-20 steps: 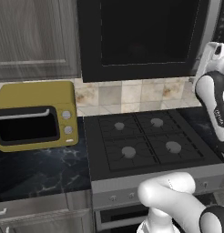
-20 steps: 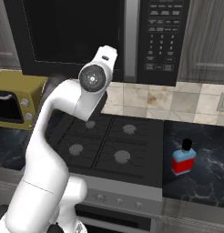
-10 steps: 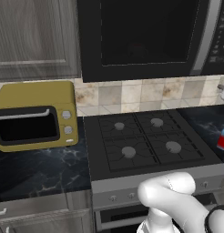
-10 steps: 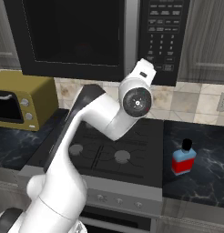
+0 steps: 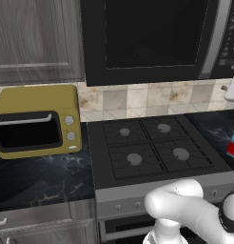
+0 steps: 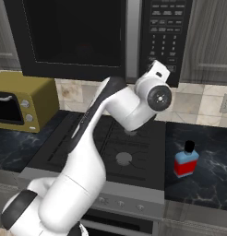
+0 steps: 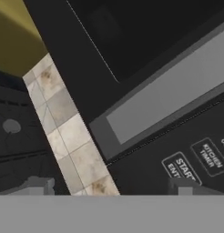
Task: Place the microwavable item in the microwave. Then, close the microwave door and press the start button.
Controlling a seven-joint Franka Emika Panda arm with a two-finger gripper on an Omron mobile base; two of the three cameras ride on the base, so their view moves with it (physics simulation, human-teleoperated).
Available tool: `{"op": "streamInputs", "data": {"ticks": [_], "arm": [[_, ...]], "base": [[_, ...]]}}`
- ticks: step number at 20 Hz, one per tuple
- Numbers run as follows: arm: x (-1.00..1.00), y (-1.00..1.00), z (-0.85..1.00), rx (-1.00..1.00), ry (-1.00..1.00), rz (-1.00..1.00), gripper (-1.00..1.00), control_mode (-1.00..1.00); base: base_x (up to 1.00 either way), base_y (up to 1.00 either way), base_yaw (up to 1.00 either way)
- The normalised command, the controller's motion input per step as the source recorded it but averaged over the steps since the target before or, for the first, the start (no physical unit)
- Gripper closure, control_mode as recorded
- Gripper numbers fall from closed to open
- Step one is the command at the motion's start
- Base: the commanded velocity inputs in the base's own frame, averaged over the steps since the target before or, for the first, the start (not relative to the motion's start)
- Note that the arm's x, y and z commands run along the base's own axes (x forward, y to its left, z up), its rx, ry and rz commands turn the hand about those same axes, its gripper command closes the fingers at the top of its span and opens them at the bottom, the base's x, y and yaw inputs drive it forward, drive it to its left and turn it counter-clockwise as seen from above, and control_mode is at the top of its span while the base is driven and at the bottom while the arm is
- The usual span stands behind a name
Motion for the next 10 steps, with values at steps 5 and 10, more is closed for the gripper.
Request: {"op": "streamInputs", "data": {"ticks": [5, 10], "arm": [[0.42, 0.0, -0.04, 0.01, 0.0, 0.04, -1.0, -1.0], [0.31, 0.0, 0.0, 0.0, 0.0, 0.05, -1.0, -1.0]], "base": [[0.0, 0.0, 0.0], [0.0, 0.0, 0.0]]}}
